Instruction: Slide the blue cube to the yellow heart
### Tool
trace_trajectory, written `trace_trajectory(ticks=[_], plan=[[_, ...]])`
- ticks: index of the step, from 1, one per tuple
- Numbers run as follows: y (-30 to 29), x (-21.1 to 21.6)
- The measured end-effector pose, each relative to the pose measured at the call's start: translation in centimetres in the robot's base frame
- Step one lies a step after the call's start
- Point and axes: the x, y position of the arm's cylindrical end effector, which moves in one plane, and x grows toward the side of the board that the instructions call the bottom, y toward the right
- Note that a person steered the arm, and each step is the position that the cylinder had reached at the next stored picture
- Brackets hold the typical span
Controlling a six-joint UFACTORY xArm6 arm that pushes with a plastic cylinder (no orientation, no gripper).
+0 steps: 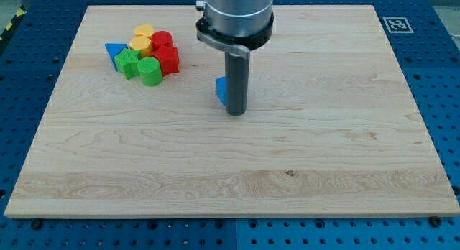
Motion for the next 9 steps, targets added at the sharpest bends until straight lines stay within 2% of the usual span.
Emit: trace_trajectory(ticks=[2, 5, 6, 8, 9], plan=[[-1.0, 0.4], [0.6, -6.6], [0.9, -6.6], [1.0, -11.2], [2.4, -10.5]])
